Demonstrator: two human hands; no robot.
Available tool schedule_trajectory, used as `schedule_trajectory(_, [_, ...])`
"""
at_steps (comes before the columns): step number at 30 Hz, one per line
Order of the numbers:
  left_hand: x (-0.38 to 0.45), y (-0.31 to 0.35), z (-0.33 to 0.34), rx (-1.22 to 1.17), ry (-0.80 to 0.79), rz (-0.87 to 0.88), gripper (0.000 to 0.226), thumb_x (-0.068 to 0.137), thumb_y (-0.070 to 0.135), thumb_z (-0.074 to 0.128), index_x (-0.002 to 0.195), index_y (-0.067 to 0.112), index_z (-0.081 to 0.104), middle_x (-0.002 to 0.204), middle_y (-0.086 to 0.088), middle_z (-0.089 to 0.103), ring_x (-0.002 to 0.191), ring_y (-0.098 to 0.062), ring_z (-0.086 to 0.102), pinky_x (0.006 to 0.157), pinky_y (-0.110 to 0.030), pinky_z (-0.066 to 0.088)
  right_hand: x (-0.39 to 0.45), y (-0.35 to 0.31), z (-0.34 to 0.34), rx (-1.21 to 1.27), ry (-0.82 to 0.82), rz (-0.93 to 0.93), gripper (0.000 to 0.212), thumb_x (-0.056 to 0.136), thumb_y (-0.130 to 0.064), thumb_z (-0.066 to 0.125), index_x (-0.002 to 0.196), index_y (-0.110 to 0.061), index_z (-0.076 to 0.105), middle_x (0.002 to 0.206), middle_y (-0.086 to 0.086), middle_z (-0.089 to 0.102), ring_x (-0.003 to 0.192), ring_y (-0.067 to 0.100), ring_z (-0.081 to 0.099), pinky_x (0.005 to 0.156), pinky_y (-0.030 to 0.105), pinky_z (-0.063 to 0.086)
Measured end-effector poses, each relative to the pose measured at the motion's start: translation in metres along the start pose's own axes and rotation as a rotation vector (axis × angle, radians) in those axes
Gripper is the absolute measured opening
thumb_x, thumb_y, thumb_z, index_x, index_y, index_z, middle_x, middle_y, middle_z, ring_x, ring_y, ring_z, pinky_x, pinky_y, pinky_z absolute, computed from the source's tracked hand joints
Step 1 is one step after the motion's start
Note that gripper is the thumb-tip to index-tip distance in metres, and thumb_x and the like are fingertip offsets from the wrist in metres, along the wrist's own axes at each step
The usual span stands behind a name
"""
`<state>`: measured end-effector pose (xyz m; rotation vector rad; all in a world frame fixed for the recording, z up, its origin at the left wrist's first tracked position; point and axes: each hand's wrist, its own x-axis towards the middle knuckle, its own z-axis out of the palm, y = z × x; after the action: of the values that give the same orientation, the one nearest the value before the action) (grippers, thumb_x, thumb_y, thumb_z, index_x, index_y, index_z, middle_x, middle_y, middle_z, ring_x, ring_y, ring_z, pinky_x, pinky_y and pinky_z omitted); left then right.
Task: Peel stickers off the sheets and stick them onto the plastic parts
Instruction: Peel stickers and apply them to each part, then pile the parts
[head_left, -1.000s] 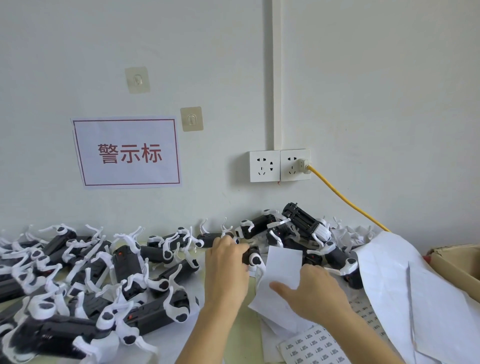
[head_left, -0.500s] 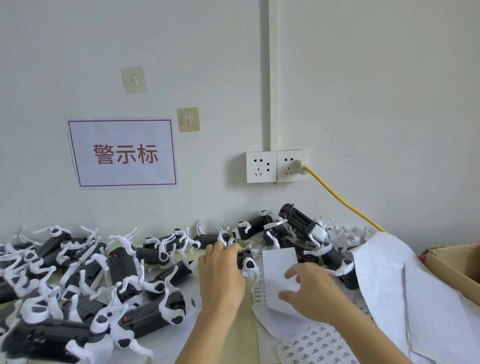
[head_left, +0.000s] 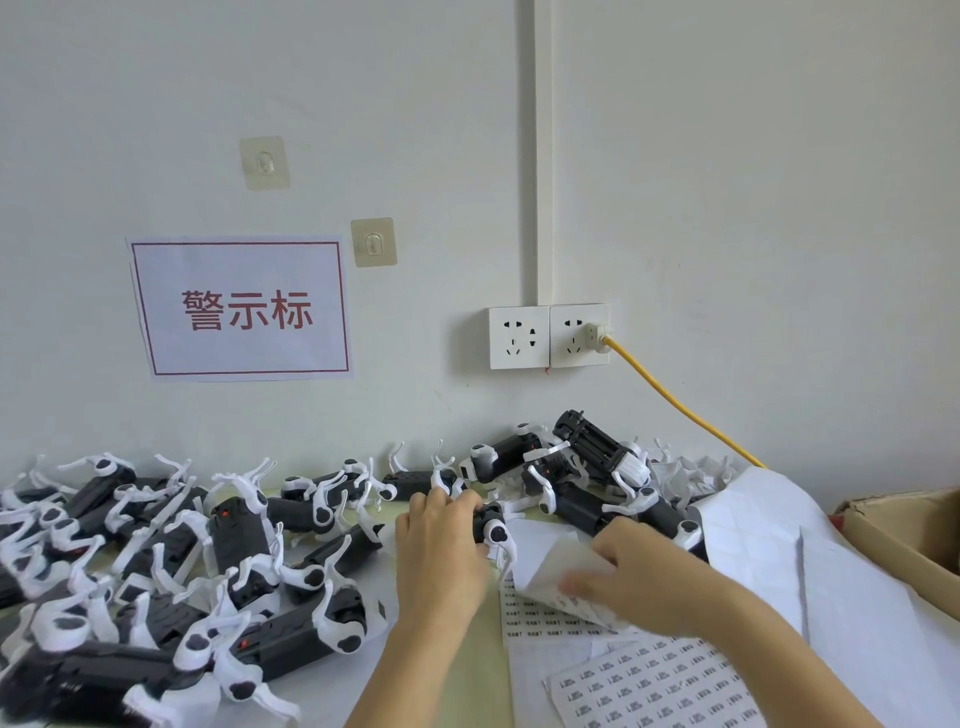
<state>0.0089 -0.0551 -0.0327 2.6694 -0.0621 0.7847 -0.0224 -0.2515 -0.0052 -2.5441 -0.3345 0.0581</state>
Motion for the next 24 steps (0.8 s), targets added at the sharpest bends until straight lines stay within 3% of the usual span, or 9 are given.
schedule_trajectory(5, [0.000,0.003,0.001,0.000,-0.031,0.004,0.039,0.089,0.048,0.064,0.124,0.034,0.053,0.114,0.008,0.049,0.116,-0.017,0.041,0.098,-0.030,0.028,0.001,0.006,-0.011,0.207,0.168,0.014,0.050,0.095,-0.035,0.065,0.051,-0.019,0.047,0.042,-0.011,0.035,0.039,0.010,0.028,0.041,0.019,0.023])
schedule_trajectory(8, [0.000,0.006,0.000,-0.059,0.000,0.036,0.031,0.093,0.044,0.055,0.123,0.035,0.055,0.111,0.010,0.044,0.116,-0.015,0.039,0.101,-0.031,0.026,0.005,0.007,-0.012,0.314,0.309,0.044,0.046,0.097,-0.034,0.061,0.056,-0.018,0.047,0.040,-0.012,0.036,0.036,0.008,0.031,0.039,0.018,0.027])
schedule_trajectory(11, [0.001,0.012,-0.004,-0.216,0.030,0.123,0.025,0.097,0.036,0.054,0.120,0.033,0.060,0.111,0.015,0.046,0.117,-0.008,0.042,0.105,-0.030,0.024,0.006,0.010,-0.014,0.370,0.410,0.054,0.044,0.097,-0.035,0.061,0.060,-0.014,0.049,0.044,-0.009,0.041,0.040,0.012,0.037,0.044,0.021,0.031])
schedule_trajectory(13, [0.001,0.019,-0.008,-0.388,0.028,0.190,0.023,0.098,0.031,0.056,0.119,0.026,0.065,0.112,0.017,0.053,0.117,-0.005,0.048,0.109,-0.033,0.031,0.006,0.012,-0.016,0.436,0.435,0.051,0.045,0.097,-0.037,0.061,0.069,-0.002,0.055,0.052,-0.001,0.049,0.047,0.015,0.045,0.051,0.024,0.035])
schedule_trajectory(15, [-0.001,0.026,-0.010,-0.514,-0.030,0.251,0.025,0.100,0.032,0.056,0.119,0.022,0.068,0.113,0.020,0.059,0.116,-0.003,0.053,0.108,-0.036,0.037,0.004,0.014,-0.018,0.535,0.444,0.027,0.044,0.097,-0.037,0.062,0.070,-0.003,0.056,0.055,0.002,0.051,0.049,0.016,0.048,0.055,0.027,0.037])
schedule_trajectory(18, [-0.006,0.034,-0.011,-0.654,-0.133,0.311,0.024,0.098,0.038,0.059,0.113,0.022,0.071,0.107,0.016,0.068,0.103,0.001,0.057,0.096,-0.026,0.043,0.003,0.013,-0.020,0.698,0.482,0.003,0.039,0.095,-0.039,0.065,0.074,-0.006,0.066,0.060,0.010,0.064,0.055,0.020,0.060,0.058,0.033,0.046])
schedule_trajectory(21, [-0.006,0.038,-0.013,-0.833,-0.143,0.235,0.016,0.095,0.033,0.066,0.105,0.022,0.072,0.092,0.017,0.071,0.089,0.004,0.060,0.073,-0.009,0.041,0.002,0.010,-0.022,0.872,0.472,-0.005,0.029,0.095,-0.033,0.066,0.078,-0.010,0.074,0.069,0.012,0.069,0.064,0.024,0.066,0.065,0.039,0.053])
schedule_trajectory(24, [-0.004,0.040,-0.014,-0.967,-0.105,0.123,0.010,0.094,0.028,0.069,0.104,0.026,0.069,0.092,0.019,0.071,0.087,0.002,0.063,0.073,-0.008,0.043,-0.001,0.007,-0.025,1.058,0.361,-0.064,0.024,0.094,-0.024,0.064,0.085,-0.006,0.077,0.082,0.021,0.071,0.072,0.029,0.067,0.074,0.048,0.053])
